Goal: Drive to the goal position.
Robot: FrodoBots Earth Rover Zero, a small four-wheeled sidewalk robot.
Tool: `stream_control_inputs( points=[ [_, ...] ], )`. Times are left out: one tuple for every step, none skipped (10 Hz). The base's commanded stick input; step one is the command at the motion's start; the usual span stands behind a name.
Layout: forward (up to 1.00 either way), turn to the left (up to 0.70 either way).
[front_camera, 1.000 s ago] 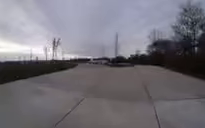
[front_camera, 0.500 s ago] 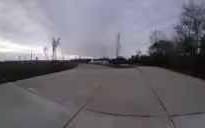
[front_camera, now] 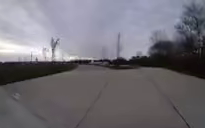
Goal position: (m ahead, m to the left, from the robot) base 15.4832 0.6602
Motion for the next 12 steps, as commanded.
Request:
stream_control_inputs(
  points=[
    [1.00,0.00],
    [1.00,0.00],
    [1.00,0.00],
    [1.00,0.00],
    [1.00,0.00],
    [1.00,0.00],
    [1.00,0.00],
    [1.00,0.00],
    [1.00,-0.02],
    [1.00,-0.13],
    [1.00,-0.33],
    [1.00,-0.37]
  ],
)
